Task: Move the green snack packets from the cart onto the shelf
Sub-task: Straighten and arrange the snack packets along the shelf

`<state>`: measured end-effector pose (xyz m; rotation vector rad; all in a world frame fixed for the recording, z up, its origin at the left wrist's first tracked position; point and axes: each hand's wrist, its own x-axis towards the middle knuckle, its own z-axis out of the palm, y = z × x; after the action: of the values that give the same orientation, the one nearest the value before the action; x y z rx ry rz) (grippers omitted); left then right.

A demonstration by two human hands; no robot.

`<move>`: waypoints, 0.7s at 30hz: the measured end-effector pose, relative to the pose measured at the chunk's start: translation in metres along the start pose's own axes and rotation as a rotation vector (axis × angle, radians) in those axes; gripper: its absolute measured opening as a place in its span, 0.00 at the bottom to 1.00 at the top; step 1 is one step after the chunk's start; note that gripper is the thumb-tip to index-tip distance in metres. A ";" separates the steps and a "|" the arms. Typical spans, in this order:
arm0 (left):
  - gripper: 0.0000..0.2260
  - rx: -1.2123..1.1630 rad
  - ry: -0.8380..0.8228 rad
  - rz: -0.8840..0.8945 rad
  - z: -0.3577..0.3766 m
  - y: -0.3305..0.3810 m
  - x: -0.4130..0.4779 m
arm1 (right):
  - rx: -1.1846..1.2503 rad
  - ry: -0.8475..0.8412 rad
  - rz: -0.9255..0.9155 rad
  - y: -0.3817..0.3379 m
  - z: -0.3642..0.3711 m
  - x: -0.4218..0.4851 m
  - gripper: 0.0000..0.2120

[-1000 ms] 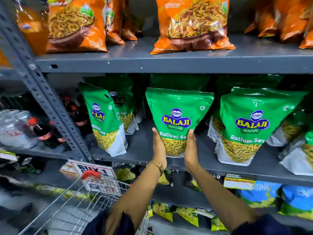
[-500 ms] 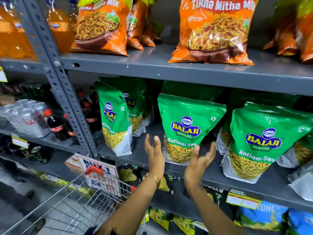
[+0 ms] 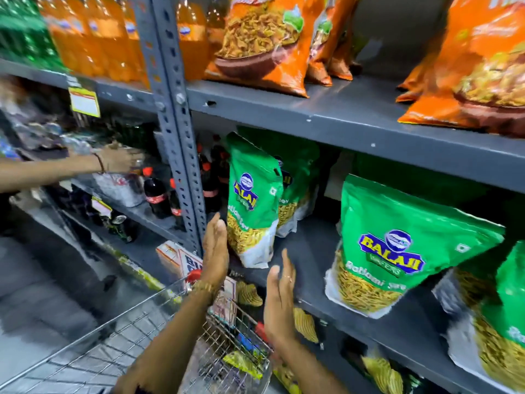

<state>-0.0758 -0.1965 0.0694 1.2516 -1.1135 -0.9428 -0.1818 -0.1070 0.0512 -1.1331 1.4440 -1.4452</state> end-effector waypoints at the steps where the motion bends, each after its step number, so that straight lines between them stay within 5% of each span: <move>1: 0.24 0.034 -0.039 -0.027 -0.002 -0.003 0.011 | 0.014 -0.016 0.021 -0.004 0.009 0.012 0.33; 4: 0.35 0.039 -0.103 -0.128 0.003 0.005 0.032 | 0.011 -0.001 0.002 -0.009 0.037 0.039 0.34; 7: 0.29 -0.187 -0.121 -0.207 0.017 0.016 0.041 | -0.008 0.058 0.041 -0.013 0.059 0.046 0.46; 10: 0.34 -0.214 -0.088 -0.235 0.026 -0.011 0.049 | 0.012 0.103 0.031 -0.011 0.061 0.053 0.52; 12: 0.37 -0.197 -0.055 -0.244 0.034 -0.060 0.058 | 0.023 0.093 0.032 -0.008 0.053 0.063 0.45; 15: 0.28 -0.059 0.118 -0.145 0.040 -0.040 0.037 | 0.052 0.050 0.060 -0.007 0.042 0.076 0.26; 21: 0.46 -0.107 0.077 -0.096 0.038 -0.016 0.027 | 0.042 0.037 0.074 -0.012 0.042 0.081 0.24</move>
<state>-0.1058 -0.2332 0.0557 1.2518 -0.9375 -1.0053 -0.1647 -0.1967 0.0663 -1.0219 1.4594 -1.4445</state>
